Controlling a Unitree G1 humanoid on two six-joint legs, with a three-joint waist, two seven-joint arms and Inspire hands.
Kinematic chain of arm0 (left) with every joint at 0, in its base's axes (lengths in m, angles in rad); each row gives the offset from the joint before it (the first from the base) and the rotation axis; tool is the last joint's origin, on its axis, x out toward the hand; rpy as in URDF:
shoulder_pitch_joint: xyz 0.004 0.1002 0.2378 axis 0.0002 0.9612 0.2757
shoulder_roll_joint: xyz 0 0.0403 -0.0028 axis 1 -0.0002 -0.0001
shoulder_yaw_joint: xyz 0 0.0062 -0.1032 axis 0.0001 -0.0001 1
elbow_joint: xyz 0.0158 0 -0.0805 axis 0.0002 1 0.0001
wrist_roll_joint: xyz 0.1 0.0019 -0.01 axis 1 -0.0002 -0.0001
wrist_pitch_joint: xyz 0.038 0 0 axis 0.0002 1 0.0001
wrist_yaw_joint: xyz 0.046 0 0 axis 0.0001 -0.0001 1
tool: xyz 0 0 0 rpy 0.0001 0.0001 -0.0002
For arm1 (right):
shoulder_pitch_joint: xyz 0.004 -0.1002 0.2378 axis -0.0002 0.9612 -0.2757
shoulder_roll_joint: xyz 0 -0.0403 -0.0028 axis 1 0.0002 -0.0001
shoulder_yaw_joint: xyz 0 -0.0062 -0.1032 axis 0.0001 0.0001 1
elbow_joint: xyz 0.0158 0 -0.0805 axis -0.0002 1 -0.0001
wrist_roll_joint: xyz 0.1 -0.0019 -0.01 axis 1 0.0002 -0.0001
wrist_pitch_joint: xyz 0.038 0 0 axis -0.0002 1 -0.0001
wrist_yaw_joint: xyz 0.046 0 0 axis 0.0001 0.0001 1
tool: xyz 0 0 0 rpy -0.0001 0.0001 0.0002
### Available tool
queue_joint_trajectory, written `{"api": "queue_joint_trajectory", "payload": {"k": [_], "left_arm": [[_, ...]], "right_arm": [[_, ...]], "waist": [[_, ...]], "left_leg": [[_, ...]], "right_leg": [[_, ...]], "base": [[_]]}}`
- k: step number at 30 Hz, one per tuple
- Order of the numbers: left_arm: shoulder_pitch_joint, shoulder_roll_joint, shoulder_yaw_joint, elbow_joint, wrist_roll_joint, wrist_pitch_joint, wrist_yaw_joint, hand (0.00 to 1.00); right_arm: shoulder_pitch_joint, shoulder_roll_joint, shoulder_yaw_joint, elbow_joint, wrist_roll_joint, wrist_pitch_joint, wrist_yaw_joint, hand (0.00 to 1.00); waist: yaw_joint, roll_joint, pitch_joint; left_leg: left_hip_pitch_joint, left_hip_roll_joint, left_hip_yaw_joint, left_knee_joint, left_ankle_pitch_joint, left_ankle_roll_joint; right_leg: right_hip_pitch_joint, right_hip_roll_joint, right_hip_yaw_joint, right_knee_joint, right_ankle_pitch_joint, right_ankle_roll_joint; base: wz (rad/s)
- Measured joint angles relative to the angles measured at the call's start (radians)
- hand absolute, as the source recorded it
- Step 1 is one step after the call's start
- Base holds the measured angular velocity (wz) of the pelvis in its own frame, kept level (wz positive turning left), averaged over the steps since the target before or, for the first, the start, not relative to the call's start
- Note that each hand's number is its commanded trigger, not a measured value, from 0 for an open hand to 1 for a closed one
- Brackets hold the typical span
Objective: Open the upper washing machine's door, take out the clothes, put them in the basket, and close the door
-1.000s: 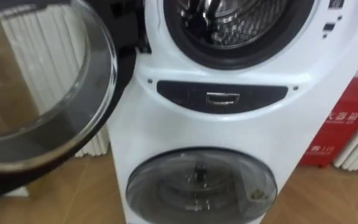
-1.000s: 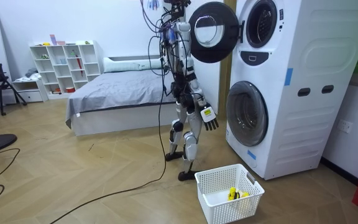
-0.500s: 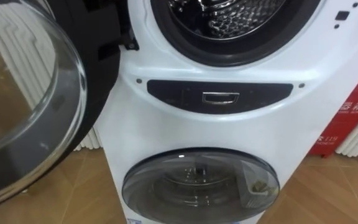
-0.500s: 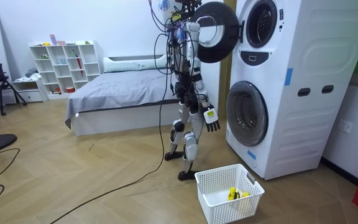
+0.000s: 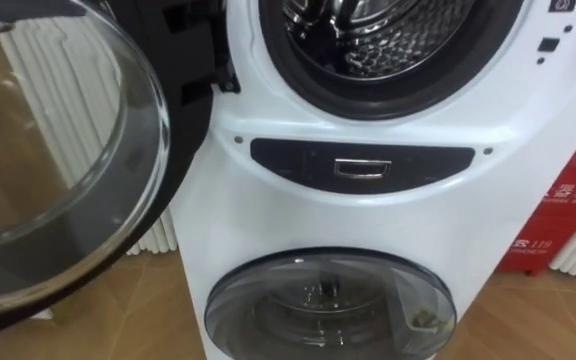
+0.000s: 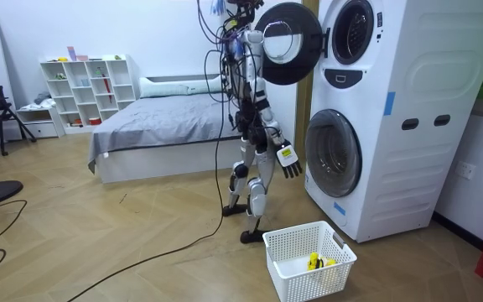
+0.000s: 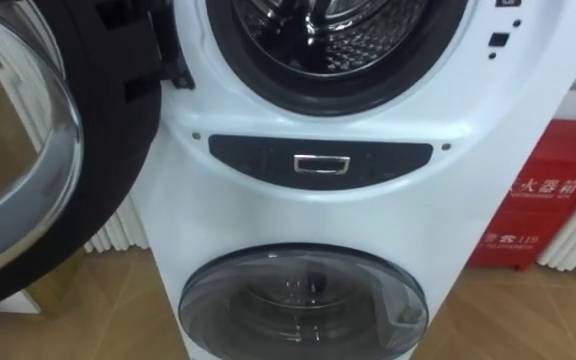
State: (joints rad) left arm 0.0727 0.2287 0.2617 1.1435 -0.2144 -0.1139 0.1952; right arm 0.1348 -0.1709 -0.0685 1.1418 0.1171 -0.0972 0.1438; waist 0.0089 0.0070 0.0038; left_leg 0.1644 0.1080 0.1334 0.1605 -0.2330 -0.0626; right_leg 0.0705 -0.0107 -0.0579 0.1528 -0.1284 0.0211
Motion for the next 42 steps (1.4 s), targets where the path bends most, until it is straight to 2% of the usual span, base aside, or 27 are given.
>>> {"api": "queue_joint_trajectory", "payload": {"k": [2,3,5,6,11,16,19,21,24,27,29,32,35,37,42], "left_arm": [[-0.035,0.044,0.015,-0.027,-0.064,0.000,0.021,0.00],[-0.041,0.054,0.017,-0.040,-0.073,0.000,0.028,0.00],[-0.073,0.093,0.048,-0.069,-0.102,-0.003,0.043,0.00],[-0.086,0.104,0.057,-0.076,-0.113,-0.003,0.047,0.00],[-0.161,0.218,0.066,-0.156,-0.193,-0.011,0.064,0.00],[-0.165,0.263,0.083,-0.336,-0.251,-0.012,0.073,0.00],[-0.166,0.270,0.090,-0.400,-0.252,-0.010,0.082,0.00],[-0.166,0.270,0.090,-0.437,-0.253,0.004,0.103,0.00],[-0.166,0.273,0.101,-0.512,-0.239,0.008,0.128,0.00],[-0.167,0.326,0.132,-0.563,-0.224,0.025,0.175,0.00],[-0.168,0.400,0.134,-0.596,-0.224,0.029,0.211,0.00],[-0.168,0.451,0.174,-0.678,-0.225,0.028,0.239,0.00],[-0.170,0.478,0.208,-0.735,-0.226,0.026,0.247,0.00],[-0.191,0.486,0.224,-0.774,-0.226,0.026,0.261,0.00],[-0.215,0.486,0.299,-0.910,-0.194,0.026,0.318,0.00]], "right_arm": [[0.008,-0.020,-0.024,-0.021,-0.035,-0.006,-0.001,0.00],[0.009,-0.024,-0.033,-0.021,-0.040,-0.007,-0.001,0.00],[0.026,-0.038,-0.057,-0.027,-0.067,-0.011,-0.001,0.00],[0.032,-0.039,-0.064,-0.032,-0.070,-0.011,-0.001,0.00],[0.054,-0.042,-0.085,-0.057,-0.089,-0.011,-0.002,0.00],[0.095,-0.045,-0.085,-0.155,-0.122,-0.011,0.000,0.00],[0.105,-0.046,-0.085,-0.175,-0.126,-0.010,-0.002,0.00],[0.111,-0.045,-0.089,-0.175,-0.134,-0.009,-0.003,0.00],[0.119,-0.041,-0.098,-0.178,-0.158,0.001,-0.010,0.00],[0.144,-0.036,-0.118,-0.238,-0.189,0.004,-0.010,0.00],[0.153,-0.040,-0.129,-0.258,-0.195,0.003,-0.009,0.00],[0.153,-0.043,-0.154,-0.258,-0.198,0.003,0.003,0.00],[0.151,-0.046,-0.160,-0.258,-0.198,0.003,0.021,0.00],[0.157,-0.044,-0.153,-0.258,-0.198,0.004,0.024,0.00],[0.141,-0.044,-0.151,-0.236,-0.212,0.003,0.019,0.00]], "waist": [[-0.003,0.015,-0.0008],[-0.003,0.019,-0.0011],[-0.004,0.039,-0.0069],[-0.004,0.043,-0.0066],[-0.005,0.066,-0.0085],[-0.004,0.076,-0.0071],[-0.002,0.082,-0.0057],[0.001,0.082,-0.0053],[0.028,0.083,-0.0051],[0.034,0.084,-0.0048],[0.033,0.084,-0.0045],[0.036,0.093,-0.0012],[0.044,0.109,0.0014],[0.056,0.113,0.0025],[0.058,0.102,0.0007]], "left_leg": [[0.002,-0.001,0.000,-0.012,0.000,0.000],[0.002,-0.001,0.000,-0.012,0.000,0.000],[0.004,-0.001,0.000,-0.012,0.000,0.000],[0.004,-0.001,0.000,-0.012,0.000,0.000],[0.003,-0.001,0.001,-0.011,0.001,0.000],[0.005,-0.003,0.001,-0.011,0.001,0.000],[0.006,-0.002,0.001,-0.010,0.001,0.000],[0.003,-0.002,-0.003,-0.010,0.000,0.000],[0.000,-0.002,-0.006,-0.007,0.000,0.000],[-0.008,-0.003,-0.024,-0.003,0.000,0.000],[-0.016,-0.005,-0.040,0.006,0.000,0.000],[-0.022,-0.012,-0.066,0.008,0.001,0.002],[-0.022,-0.020,-0.074,0.007,0.002,0.004],[-0.024,-0.020,-0.078,0.006,0.003,0.004],[-0.033,-0.020,-0.097,0.009,0.005,0.007]], "right_leg": [[-0.001,0.001,0.001,0.002,0.002,0.001],[-0.001,0.001,0.002,0.002,0.003,0.001],[0.001,0.001,0.001,0.002,0.003,0.001],[0.001,0.001,0.000,0.003,0.003,0.001],[-0.001,0.001,0.002,0.001,0.002,0.001],[-0.005,0.000,0.004,-0.001,0.001,0.002],[-0.004,0.000,0.001,-0.002,0.001,0.002],[-0.004,0.000,-0.003,-0.002,0.001,0.002],[-0.006,0.000,-0.001,-0.002,0.001,0.002],[-0.004,-0.002,-0.013,-0.002,0.001,0.002],[-0.002,-0.006,-0.031,-0.004,0.001,0.002],[0.004,-0.016,-0.058,-0.006,-0.001,0.006],[0.009,-0.024,-0.066,-0.003,-0.004,0.011],[0.013,-0.025,-0.072,-0.002,-0.005,0.012],[0.011,-0.025,-0.089,-0.002,-0.007,0.010]], "base": [[0.00],[0.00],[0.00],[0.00],[-0.01],[0.00],[0.01],[0.07],[0.03],[0.14],[0.24],[0.28],[0.11],[0.11],[0.11]]}}
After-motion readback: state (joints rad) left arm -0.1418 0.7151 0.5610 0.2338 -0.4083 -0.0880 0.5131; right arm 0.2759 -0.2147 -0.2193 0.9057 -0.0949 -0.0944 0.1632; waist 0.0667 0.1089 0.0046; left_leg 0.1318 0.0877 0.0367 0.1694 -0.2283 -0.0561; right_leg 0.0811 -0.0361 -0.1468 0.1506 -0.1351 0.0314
